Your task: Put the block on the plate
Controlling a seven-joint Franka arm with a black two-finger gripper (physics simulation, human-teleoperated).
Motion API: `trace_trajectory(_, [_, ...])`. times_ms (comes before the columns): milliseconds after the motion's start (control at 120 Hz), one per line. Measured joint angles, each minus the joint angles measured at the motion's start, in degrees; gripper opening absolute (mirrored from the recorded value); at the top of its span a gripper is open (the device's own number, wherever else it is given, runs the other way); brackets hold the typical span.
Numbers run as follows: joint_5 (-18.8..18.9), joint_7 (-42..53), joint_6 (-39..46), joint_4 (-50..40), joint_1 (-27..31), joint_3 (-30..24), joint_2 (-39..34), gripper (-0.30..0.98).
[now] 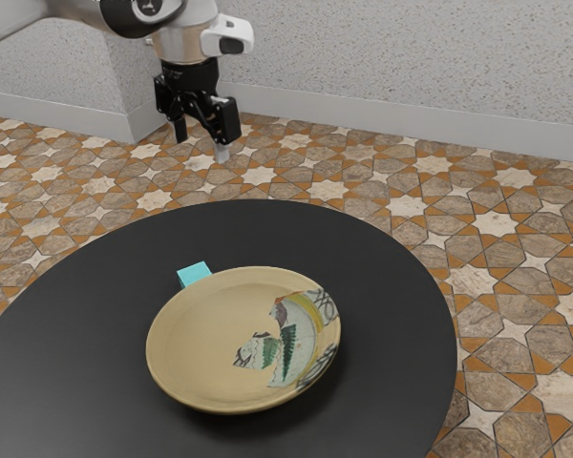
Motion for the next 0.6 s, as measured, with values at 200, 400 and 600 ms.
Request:
trace_trajectory(200, [-0.18, 0.35, 1.33, -2.00, 0.11, -0.03, 0.15, 0.69])
trace_trajectory(400, [4.06, 10.66, 2.81, -3.16, -0.22, 0.23, 0.54, 0.69])
trace_trajectory(600, [1.45, 26.88, 10.47, -3.93, 6.19, 2.52, 8.52, 0.69])
